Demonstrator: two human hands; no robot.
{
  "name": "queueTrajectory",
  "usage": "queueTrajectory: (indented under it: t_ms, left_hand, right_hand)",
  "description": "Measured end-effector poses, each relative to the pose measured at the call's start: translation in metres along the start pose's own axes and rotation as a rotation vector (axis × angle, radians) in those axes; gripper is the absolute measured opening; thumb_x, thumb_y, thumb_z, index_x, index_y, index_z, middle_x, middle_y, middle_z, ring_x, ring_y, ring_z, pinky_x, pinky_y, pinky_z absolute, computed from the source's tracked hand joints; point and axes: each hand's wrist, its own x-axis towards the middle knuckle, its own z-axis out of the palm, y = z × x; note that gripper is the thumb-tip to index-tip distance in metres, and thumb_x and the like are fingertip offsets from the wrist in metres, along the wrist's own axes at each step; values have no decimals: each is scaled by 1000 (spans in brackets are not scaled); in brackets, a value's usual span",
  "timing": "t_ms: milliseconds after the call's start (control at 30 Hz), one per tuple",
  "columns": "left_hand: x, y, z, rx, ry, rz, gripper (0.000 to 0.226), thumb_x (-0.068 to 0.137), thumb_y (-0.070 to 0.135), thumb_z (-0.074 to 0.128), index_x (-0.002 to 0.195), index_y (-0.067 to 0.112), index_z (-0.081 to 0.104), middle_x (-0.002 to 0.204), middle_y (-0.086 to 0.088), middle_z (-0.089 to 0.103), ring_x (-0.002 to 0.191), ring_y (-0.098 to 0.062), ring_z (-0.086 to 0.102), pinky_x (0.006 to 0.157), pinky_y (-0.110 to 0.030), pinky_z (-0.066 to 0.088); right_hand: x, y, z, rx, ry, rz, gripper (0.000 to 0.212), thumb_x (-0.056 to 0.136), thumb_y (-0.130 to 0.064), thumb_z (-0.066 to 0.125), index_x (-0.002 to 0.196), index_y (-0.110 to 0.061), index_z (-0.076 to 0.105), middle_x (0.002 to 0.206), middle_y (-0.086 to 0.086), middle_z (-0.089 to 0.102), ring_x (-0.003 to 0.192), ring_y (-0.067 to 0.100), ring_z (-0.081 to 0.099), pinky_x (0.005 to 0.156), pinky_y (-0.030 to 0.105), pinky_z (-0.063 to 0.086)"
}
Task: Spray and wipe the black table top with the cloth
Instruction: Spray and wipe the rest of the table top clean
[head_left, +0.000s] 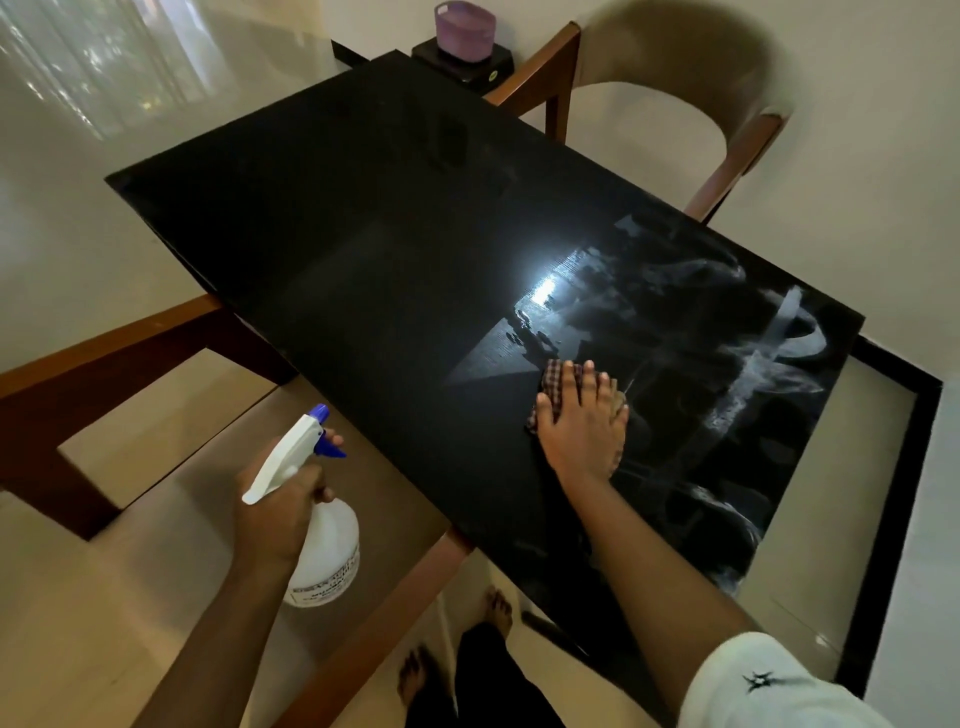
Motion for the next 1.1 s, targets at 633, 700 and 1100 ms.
queueTrajectory:
  t_ms: [633, 700, 1100]
  left_hand:
    - [11, 32, 12, -27, 48, 43, 42, 82, 9, 61, 122, -2, 53, 79, -19, 60, 70, -20, 54, 68, -33, 41]
    - [11, 35, 13, -37, 57, 51, 46, 77, 15, 59, 120, -3, 56, 74, -18, 61, 72, -25, 56, 68, -32, 44]
    - [13, 50, 21, -133, 116, 105, 41, 79, 8, 57, 120, 5, 57, 74, -16, 60, 70, -31, 53, 73, -44, 45]
  right_hand:
    - [32, -20, -3, -15, -4, -164, 66, 95, -60, 28, 152, -27, 20, 159, 4, 20, 147, 27, 13, 117, 53, 10]
    - [41, 0, -8, -14, 17, -53, 65, 96, -58, 29, 152, -26, 19, 160, 5, 18, 147, 28, 11, 117, 53, 10]
    - [-12, -122, 23, 70, -165, -541, 64, 96, -56, 29, 152, -30, 12, 162, 1, 4, 148, 23, -4, 113, 50, -14]
